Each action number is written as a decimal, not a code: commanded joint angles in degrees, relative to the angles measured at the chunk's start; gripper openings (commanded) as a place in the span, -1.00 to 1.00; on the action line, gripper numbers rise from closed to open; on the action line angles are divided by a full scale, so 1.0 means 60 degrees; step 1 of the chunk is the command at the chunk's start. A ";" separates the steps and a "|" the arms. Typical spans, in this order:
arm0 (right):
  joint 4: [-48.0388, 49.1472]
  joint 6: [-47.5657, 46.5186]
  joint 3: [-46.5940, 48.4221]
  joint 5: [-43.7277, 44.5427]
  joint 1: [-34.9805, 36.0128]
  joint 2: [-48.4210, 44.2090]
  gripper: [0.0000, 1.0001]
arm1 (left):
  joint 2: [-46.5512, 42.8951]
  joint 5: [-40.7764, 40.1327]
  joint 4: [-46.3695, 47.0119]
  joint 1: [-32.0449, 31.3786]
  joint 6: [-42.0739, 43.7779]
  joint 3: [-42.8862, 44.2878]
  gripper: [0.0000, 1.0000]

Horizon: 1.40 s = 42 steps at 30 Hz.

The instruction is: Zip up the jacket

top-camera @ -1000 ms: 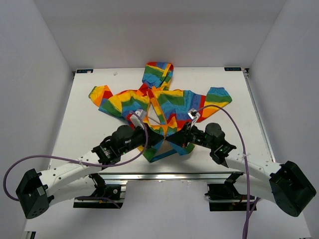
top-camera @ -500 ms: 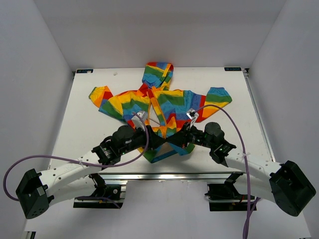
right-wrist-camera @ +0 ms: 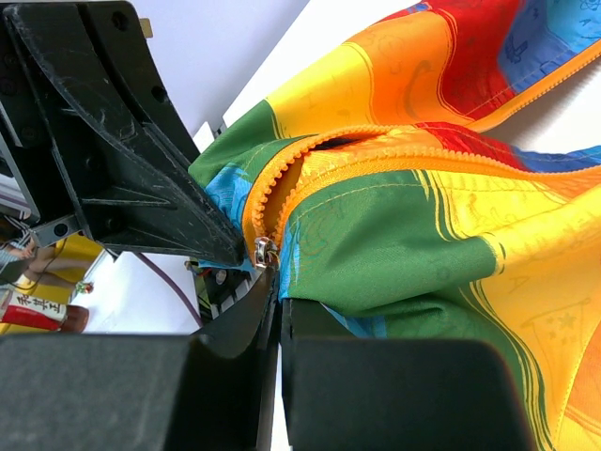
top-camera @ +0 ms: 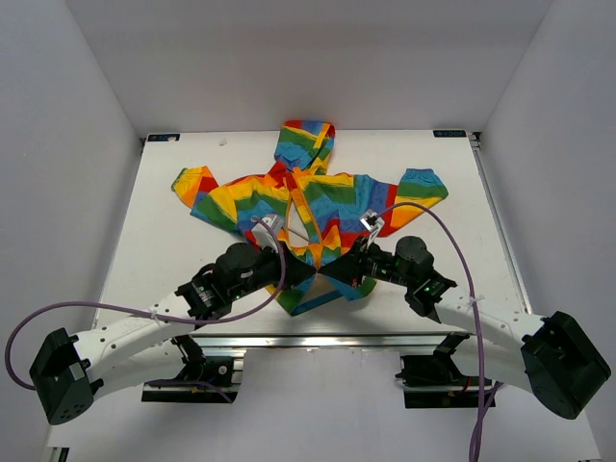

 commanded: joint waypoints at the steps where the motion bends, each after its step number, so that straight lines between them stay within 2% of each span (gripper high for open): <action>1: 0.0550 0.0159 0.0333 0.0004 0.0050 -0.0189 -1.00 | -0.0248 0.0154 0.0275 -0.0052 0.0107 -0.0065 -1.00; 5: 0.0872 0.0409 0.0333 0.0238 0.0050 -0.0277 -1.00 | -0.0306 0.0258 0.0583 -0.0052 0.0283 -0.0314 -1.00; 12: 0.0975 0.0746 0.0655 0.0927 0.0050 -0.0482 -1.00 | 0.0162 0.0447 -0.0674 -0.0052 0.0620 0.0052 -1.00; 17: 0.0946 0.1010 0.0889 0.1351 -0.0038 -0.0453 -1.00 | 0.0162 0.0799 -0.0764 -0.0052 0.0679 0.0008 -1.00; 26: 0.0581 0.0952 0.1109 0.1030 -0.0185 -0.0306 -1.00 | -0.0043 0.1341 -0.0750 -0.0052 0.0826 -0.0080 -1.00; 29: 0.0010 0.0557 0.1168 0.0533 -0.0185 -0.0277 -1.00 | 0.0001 0.0933 -0.0954 -0.0052 0.0680 0.0052 -1.00; 30: -0.0209 0.0440 0.1197 0.0329 -0.0185 -0.0248 -0.97 | 0.0088 0.0801 -0.1100 -0.0052 0.0621 0.0154 -1.00; 35: -0.1938 -0.0175 0.1270 -0.0244 -0.0185 -0.0160 -0.42 | 0.0367 -0.0047 -0.1685 -0.0052 0.0007 0.0710 -1.00; 42: -0.3520 -0.0980 0.1416 -0.0450 -0.0185 -0.0409 0.00 | 0.0953 -0.0050 -0.3370 -0.0052 -0.0419 0.2085 -1.00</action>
